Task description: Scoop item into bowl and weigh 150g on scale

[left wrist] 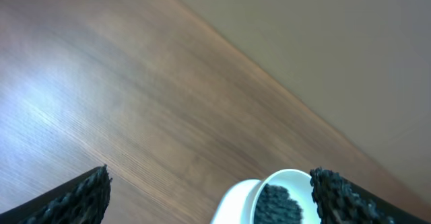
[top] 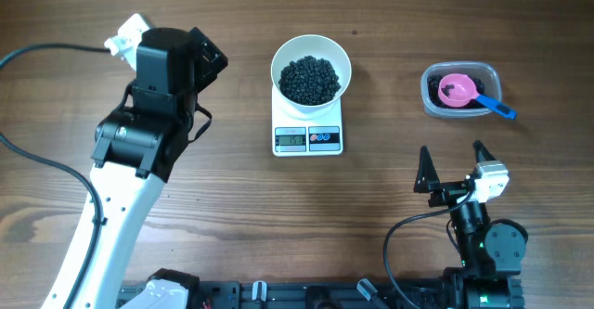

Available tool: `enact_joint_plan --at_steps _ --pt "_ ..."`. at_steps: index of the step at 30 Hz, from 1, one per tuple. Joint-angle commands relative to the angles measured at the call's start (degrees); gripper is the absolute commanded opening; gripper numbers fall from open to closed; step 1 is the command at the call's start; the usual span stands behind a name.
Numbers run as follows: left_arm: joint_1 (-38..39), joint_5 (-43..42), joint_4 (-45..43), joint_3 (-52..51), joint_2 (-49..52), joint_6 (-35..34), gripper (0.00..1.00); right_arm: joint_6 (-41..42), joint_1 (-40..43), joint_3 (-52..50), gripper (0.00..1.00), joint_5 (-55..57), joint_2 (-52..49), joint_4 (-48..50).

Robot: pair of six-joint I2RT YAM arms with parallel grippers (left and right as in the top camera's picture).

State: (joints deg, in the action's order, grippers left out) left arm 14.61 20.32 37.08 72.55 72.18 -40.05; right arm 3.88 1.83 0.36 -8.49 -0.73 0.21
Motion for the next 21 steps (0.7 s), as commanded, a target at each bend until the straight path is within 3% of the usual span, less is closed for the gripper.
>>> enact_joint_plan --at_steps 1,3,6,12,15,18,21 --pt "-1.57 1.64 -2.58 -0.04 -4.15 9.57 1.00 0.63 0.28 -0.04 1.00 0.98 0.52 0.24" --pt "-3.04 1.64 -3.91 -1.11 -5.53 8.09 1.00 0.61 0.28 -0.04 1.00 0.98 0.52 0.24" --pt "-5.22 1.64 -7.32 -8.81 -10.10 -1.38 1.00 0.63 0.28 -0.04 1.00 0.98 0.52 0.22" --pt "-7.52 2.05 -27.23 -33.20 -31.12 -1.38 1.00 0.66 0.28 -0.04 1.00 0.98 0.52 0.24" --pt "-9.60 1.49 -31.01 -39.63 -38.80 -2.23 1.00 0.61 0.28 -0.04 1.00 0.98 0.52 0.24" --pt "-11.32 1.42 -31.78 -47.08 -49.18 -8.68 1.00 0.63 0.28 -0.04 1.00 0.98 0.52 0.24" --pt "-12.94 1.42 -33.70 -52.39 -57.31 -8.66 1.00 0.61 0.28 -0.04 1.00 0.98 0.52 0.24"
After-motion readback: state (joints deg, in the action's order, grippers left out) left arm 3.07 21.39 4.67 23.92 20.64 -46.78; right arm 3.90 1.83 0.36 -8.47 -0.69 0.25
